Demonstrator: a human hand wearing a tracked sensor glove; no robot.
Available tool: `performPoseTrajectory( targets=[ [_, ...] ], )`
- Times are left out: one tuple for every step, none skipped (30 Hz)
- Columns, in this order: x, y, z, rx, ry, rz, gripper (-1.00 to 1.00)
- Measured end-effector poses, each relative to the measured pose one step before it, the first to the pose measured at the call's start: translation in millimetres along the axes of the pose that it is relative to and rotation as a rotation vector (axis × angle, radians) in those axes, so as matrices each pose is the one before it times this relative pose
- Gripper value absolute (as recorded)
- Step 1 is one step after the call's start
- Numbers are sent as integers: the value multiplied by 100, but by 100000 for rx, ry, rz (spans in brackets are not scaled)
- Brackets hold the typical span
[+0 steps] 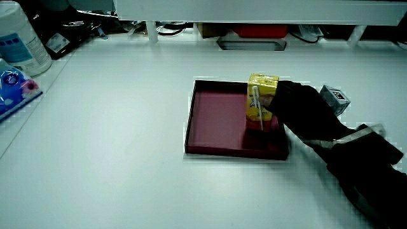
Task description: Place ice redtea
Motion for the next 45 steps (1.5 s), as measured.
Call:
performPoseTrajectory(
  targets=[
    [267,-42,-184,182,-1419,-1429,0],
    [476,45,-61,-1042,-820,-296,0],
    [192,-36,-207,-794,1096,-833,0],
    [513,59,-16,-876,378,-1142,0],
    [262,-8,-147,-230,685,-154,0],
    [280,-38,-115,-54,583,-1102,0],
    [452,40,21,-1007,223,-1079,0],
    [388,33,11,-480,960,-836,0],
    [362,30,8,-172,689,119,0],
    [208,-43,-54,111,-52,-779,0],
    [125,-77,-46,65,-834,-1654,0],
    [526,52,132,-287,620,-130,0],
    [96,-64,-86,-469,1119,77,0],
    [381,-20,101,-287,-566,-663,0],
    [79,-81,-49,-833,2014,250,0],
    [94,-39,59,-58,346,32,0],
    [50,-65,65,437,-23,-378,0],
    [6,0,45,-858,-131,41,0],
    [87,-17,23,133,332,174,0],
    [157,-26,58,-312,-796,-199,0],
    [-142,-96,-136,-287,922,-203,0],
    [381,39,194,-293,-269,-251,0],
    [-54,-23,-2,-516,37,656,0],
    [-7,-36,1,543,168,-155,0],
    [-38,-49,-22,112,-311,195,0],
    [140,-21,71,-4,268,-525,0],
    [56,-50,37,-129,646,-179,0],
    [43,-36,49,-395,161,63,0],
    [72,-40,71,458,-673,-507,0],
    [296,64,159,-146,-513,185,0],
    [-176,-19,-139,-114,491,37,0],
    [-133,3,-51,137,-714,-952,0],
    [-7,53,30,-369,454,1045,-5],
    [73,-41,69,522,-231,-841,-9],
    [-162,-58,-97,-258,169,869,-14],
    [146,15,55,223,-53,26,-18],
    [-135,-23,-57,-34,179,-478,-23],
    [179,79,124,442,-28,260,-27],
    [3,47,36,-409,-812,445,-32],
    [27,-2,6,144,-159,22,-36],
    [-139,-87,-100,539,774,-534,-41],
    [-163,-56,-111,-1002,862,636,-45],
    [81,-33,101,-429,-1513,-1226,-50],
    [-137,-55,13,-148,-323,271,-55],
    [-224,-81,38,-146,24,78,-59]
  ],
)
